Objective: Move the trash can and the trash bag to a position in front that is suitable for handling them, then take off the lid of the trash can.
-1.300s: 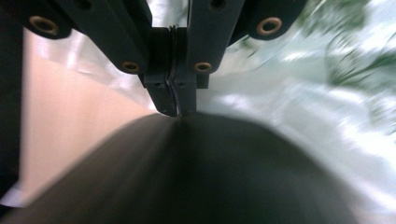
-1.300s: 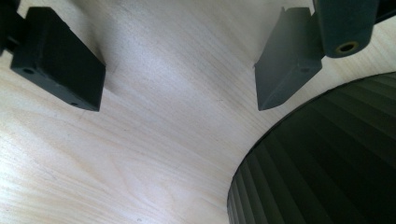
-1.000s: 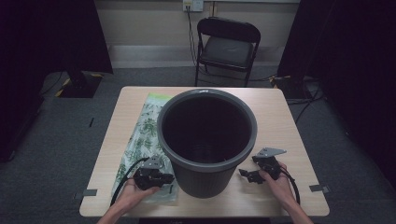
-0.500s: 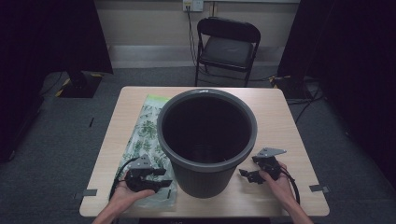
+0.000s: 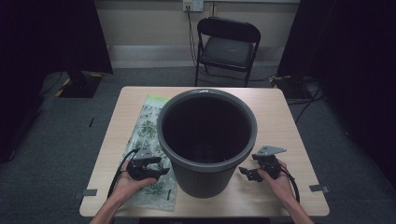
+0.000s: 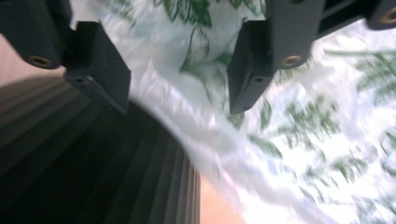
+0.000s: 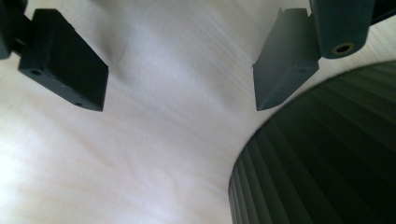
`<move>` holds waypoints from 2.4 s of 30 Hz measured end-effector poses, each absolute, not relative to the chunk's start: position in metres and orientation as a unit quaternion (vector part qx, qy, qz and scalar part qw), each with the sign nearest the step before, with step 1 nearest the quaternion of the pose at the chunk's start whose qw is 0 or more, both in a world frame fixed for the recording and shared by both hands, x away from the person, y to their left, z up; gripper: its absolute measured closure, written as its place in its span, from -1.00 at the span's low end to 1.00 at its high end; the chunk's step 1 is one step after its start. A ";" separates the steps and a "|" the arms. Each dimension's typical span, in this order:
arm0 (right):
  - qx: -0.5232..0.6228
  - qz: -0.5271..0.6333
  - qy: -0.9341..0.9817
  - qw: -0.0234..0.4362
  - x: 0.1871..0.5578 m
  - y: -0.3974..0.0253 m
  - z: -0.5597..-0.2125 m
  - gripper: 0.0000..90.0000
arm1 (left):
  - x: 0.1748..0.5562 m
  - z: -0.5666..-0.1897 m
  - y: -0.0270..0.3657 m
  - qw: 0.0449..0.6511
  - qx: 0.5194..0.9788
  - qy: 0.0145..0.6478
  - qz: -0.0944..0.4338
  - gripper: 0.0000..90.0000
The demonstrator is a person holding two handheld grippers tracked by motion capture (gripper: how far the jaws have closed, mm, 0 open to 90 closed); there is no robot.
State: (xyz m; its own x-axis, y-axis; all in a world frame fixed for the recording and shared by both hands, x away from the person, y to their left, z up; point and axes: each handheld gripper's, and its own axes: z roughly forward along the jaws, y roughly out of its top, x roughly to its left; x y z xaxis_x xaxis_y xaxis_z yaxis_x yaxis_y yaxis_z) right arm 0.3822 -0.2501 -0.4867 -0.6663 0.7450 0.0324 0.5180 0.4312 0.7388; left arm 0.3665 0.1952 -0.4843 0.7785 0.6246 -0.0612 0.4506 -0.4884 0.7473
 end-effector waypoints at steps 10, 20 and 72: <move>0.362 0.442 0.800 0.183 0.383 -0.250 -0.438 -0.47 | 0.359 -0.498 0.187 0.384 0.866 0.293 0.130 -0.27; 0.338 0.484 0.787 0.177 0.390 -0.249 -0.392 -0.25 | 0.358 -0.499 0.185 0.388 0.863 0.294 0.131 -0.33; 0.334 0.529 0.761 0.174 0.454 -0.234 -0.255 0.27 | 0.358 -0.501 0.184 0.394 0.862 0.291 0.130 -0.42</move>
